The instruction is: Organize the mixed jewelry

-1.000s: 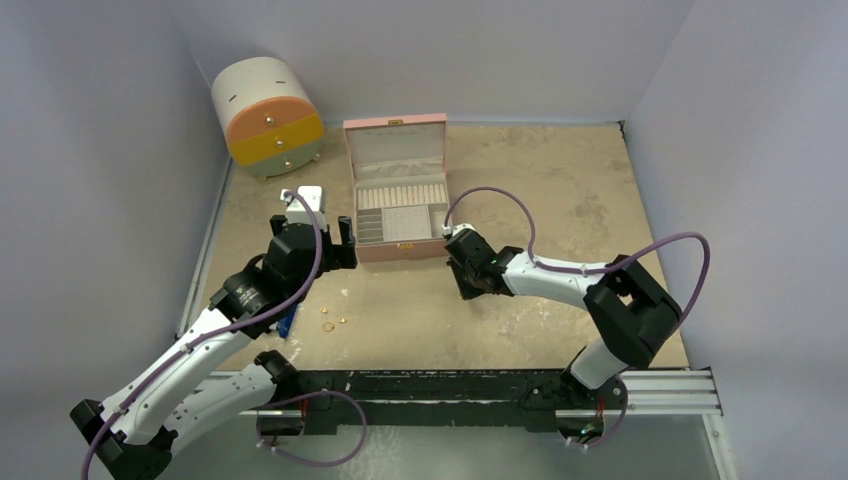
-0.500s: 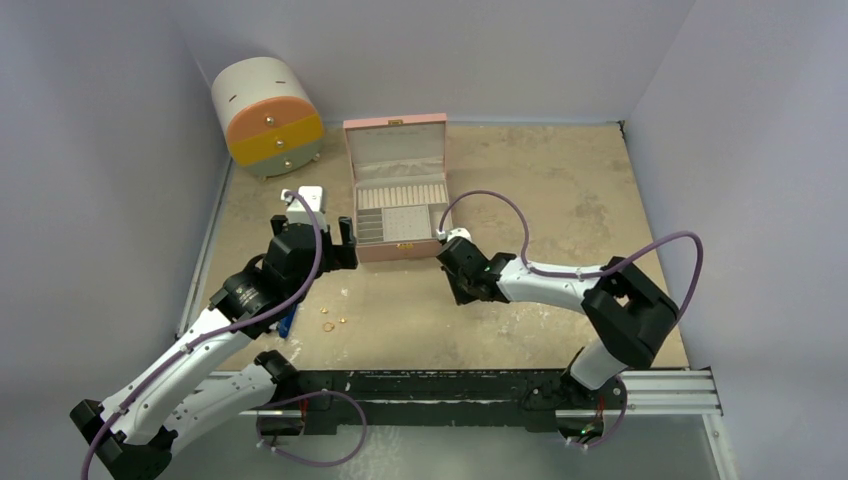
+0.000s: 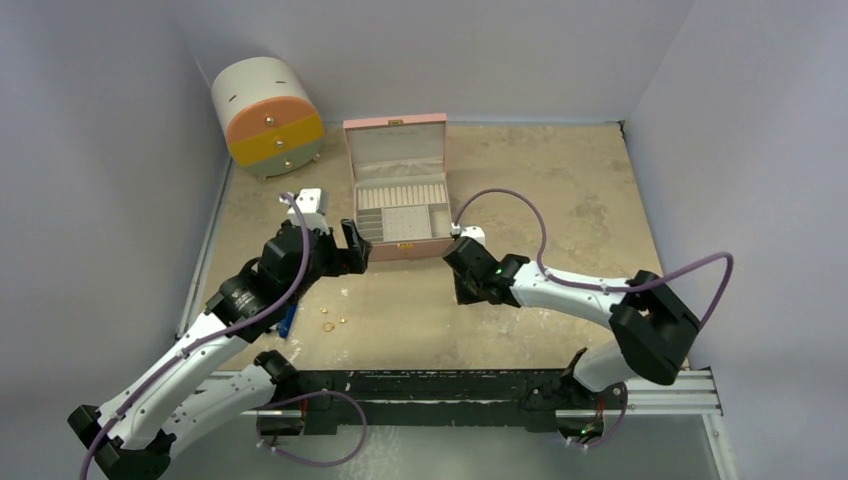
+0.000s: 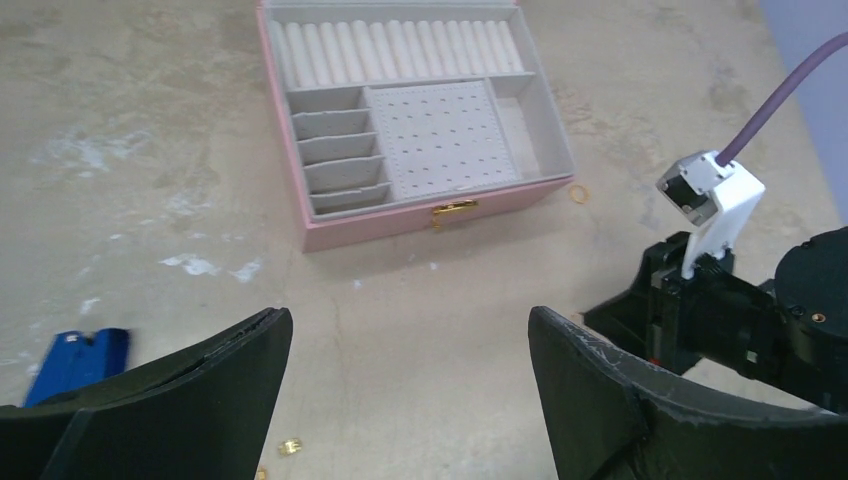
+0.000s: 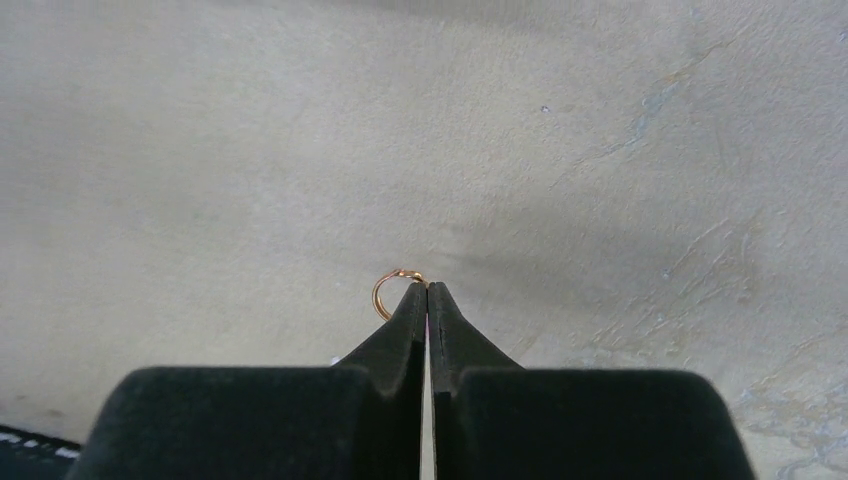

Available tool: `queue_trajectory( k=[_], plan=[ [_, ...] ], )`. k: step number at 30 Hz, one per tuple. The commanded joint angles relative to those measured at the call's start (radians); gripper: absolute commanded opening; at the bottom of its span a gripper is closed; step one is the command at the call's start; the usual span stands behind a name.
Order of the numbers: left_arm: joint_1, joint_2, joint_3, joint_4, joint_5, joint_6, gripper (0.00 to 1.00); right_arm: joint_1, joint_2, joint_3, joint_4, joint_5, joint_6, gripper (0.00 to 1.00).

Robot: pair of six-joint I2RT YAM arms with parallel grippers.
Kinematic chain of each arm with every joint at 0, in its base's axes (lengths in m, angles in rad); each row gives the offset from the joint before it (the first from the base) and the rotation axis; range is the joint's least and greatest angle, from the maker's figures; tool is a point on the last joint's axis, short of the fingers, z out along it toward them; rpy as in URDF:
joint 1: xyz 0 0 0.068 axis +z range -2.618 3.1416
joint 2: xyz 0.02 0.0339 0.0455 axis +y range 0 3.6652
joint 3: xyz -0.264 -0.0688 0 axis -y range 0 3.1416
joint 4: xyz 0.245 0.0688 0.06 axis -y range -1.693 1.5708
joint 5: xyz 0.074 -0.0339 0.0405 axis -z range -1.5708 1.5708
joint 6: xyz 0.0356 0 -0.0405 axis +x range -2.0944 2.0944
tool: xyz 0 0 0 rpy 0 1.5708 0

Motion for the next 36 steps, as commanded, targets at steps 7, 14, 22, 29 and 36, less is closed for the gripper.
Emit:
queue_trajectory(
  k=[7, 14, 22, 29, 36],
  plan=[
    [-0.004, -0.009, -0.132, 0.251, 0.28, -0.227, 0.82, 0.033, -0.157, 0.077, -0.042, 0.03, 0.065, 0.0],
    [-0.004, 0.056, -0.194, 0.463, 0.414, -0.343, 0.73, 0.047, -0.28, 0.098, -0.01, 0.056, 0.091, 0.0],
    [-0.003, 0.15, -0.228, 0.713, 0.532, -0.482, 0.6, 0.056, -0.346, 0.164, 0.018, 0.09, 0.083, 0.0],
    [-0.004, 0.181, -0.241, 0.826, 0.569, -0.54, 0.48, 0.075, -0.351, 0.231, 0.007, 0.105, 0.082, 0.0],
    [-0.004, 0.196, -0.257, 0.873, 0.591, -0.572, 0.43, 0.093, -0.355, 0.26, 0.025, 0.094, 0.096, 0.0]
  ],
)
